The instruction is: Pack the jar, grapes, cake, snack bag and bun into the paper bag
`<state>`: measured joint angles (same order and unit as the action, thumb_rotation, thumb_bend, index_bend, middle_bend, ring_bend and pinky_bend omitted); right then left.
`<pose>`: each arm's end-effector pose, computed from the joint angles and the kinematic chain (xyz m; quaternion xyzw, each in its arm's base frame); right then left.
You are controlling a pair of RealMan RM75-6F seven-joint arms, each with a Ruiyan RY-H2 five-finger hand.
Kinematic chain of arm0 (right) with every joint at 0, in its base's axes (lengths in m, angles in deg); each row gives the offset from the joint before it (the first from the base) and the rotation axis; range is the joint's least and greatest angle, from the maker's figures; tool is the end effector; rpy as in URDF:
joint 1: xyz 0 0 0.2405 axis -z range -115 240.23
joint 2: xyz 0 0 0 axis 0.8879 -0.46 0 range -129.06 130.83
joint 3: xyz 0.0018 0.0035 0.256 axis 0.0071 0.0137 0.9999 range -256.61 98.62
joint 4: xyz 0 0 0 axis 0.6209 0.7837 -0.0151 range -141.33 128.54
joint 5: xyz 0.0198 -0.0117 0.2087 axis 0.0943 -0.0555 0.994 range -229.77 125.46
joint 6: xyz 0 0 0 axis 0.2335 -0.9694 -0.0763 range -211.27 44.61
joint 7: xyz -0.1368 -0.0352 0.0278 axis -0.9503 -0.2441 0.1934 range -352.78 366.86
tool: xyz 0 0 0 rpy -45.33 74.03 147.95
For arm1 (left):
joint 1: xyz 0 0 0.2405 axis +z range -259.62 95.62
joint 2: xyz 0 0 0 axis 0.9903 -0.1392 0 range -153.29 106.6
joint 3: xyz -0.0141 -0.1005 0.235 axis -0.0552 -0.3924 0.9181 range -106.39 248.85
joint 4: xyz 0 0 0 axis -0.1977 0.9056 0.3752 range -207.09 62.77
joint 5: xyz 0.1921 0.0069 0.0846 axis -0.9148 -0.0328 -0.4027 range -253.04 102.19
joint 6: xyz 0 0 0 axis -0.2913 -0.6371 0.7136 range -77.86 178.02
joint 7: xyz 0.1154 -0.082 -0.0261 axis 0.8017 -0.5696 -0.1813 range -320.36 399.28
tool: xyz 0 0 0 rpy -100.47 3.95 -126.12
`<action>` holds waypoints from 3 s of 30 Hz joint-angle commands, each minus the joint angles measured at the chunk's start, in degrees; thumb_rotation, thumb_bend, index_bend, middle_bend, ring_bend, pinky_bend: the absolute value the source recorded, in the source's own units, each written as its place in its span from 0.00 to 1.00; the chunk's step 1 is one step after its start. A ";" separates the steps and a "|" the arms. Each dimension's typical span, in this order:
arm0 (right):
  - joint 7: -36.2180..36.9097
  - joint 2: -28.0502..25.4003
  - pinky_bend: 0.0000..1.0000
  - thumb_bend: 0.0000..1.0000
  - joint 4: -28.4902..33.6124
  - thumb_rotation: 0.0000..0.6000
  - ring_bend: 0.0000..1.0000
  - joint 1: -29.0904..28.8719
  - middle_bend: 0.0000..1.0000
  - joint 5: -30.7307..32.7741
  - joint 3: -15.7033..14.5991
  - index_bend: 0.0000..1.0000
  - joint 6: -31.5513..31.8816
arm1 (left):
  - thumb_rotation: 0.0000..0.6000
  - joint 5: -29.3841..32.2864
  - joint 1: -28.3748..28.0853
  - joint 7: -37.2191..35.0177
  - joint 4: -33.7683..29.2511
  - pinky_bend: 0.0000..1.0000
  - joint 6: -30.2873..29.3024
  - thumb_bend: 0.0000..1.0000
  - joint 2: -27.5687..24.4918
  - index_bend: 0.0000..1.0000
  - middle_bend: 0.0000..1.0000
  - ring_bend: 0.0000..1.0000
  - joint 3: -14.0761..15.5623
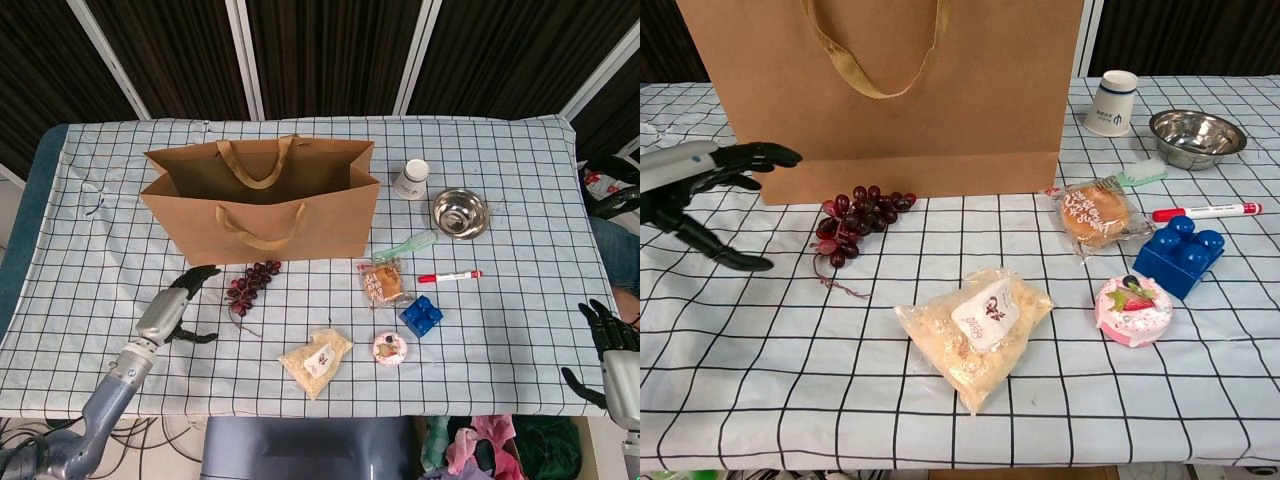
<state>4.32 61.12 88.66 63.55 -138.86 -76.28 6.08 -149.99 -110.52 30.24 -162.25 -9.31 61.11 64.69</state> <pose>-0.3172 -0.1484 0.1851 0.5778 -0.3719 0.3626 0.6296 -0.2030 0.2820 0.0017 -0.6205 -0.5558 -0.4450 0.3288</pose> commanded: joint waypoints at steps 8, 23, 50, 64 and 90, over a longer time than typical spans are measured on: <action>0.39 -0.09 0.24 0.17 -0.12 1.00 0.15 0.00 0.07 0.24 0.21 0.08 -0.01 | 1.00 10.73 -8.73 7.62 2.69 0.10 10.07 0.00 5.24 0.09 0.07 0.00 -5.66; 1.49 -0.42 0.24 0.18 -0.27 1.00 0.15 0.14 0.07 0.58 0.50 0.08 0.14 | 1.00 22.59 -14.54 17.21 8.57 0.20 12.82 0.04 12.01 0.14 0.16 0.04 -6.70; 1.64 -0.36 0.24 0.19 0.27 1.00 0.16 -0.22 0.07 1.14 0.44 0.08 -1.18 | 1.00 20.12 -13.04 22.03 5.86 0.42 6.55 0.29 10.02 0.29 0.39 0.28 -4.07; 2.53 -0.91 0.26 0.19 0.94 1.00 0.16 -0.28 0.07 0.74 0.17 0.08 -1.50 | 1.00 19.35 -12.35 33.13 7.06 0.62 0.90 0.39 11.42 0.41 0.56 0.46 -1.04; 2.60 -0.93 0.28 0.20 1.10 1.00 0.16 -0.21 0.07 1.40 0.39 0.08 -1.55 | 1.00 8.70 -8.42 26.40 -9.92 0.85 -3.52 0.67 -1.39 0.64 0.78 0.68 -1.45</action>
<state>6.94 60.18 89.76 63.34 -137.46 -75.89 4.54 -138.45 -120.18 58.26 -168.38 -11.52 62.99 62.84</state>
